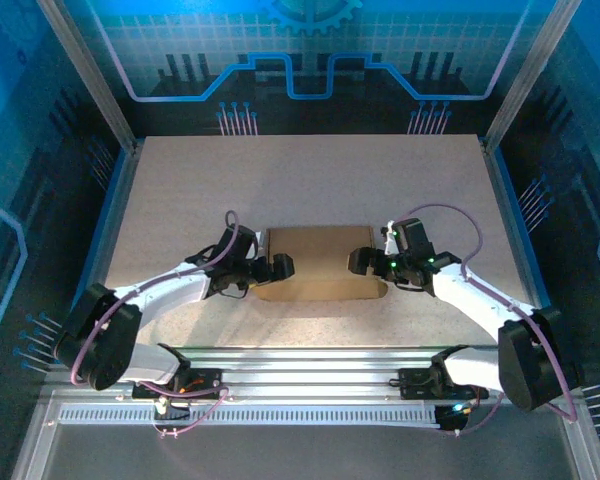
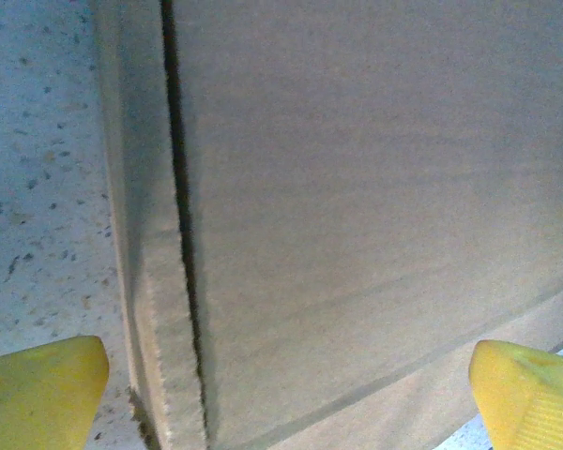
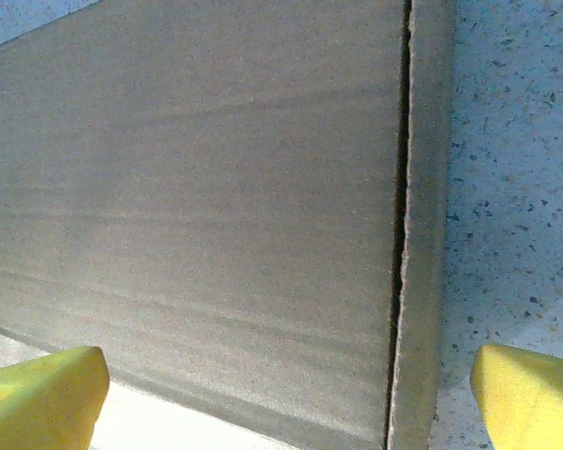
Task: Fold the paper box
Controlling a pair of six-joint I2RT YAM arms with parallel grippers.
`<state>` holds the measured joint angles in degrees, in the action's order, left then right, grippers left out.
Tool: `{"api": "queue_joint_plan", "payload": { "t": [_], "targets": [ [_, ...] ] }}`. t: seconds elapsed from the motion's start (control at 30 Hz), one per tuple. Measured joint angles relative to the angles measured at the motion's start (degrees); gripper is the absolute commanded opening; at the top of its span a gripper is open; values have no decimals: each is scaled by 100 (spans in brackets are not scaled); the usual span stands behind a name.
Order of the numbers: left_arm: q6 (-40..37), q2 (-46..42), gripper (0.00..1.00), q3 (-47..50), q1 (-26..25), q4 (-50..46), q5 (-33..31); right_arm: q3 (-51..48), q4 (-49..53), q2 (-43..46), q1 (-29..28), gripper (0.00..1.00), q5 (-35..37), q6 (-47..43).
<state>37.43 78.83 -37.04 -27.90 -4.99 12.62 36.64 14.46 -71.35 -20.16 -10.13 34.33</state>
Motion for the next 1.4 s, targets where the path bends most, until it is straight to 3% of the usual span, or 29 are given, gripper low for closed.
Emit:
{"api": "queue_joint_plan", "payload": {
  "t": [0.83, 1.07, 1.4],
  "targets": [
    [-2, 142, 99, -214, 0, 61, 149, 13, -63, -181, 26, 100, -262, -175],
    [52, -466, 99, -498, 22, -531, 227, 326, 345, 428, 37, 100, -271, -195],
    [758, -734, 99, -1314, 37, -1635, 302, 1270, 1314, 848, 37, 97, -122, 205]
  ]
}}
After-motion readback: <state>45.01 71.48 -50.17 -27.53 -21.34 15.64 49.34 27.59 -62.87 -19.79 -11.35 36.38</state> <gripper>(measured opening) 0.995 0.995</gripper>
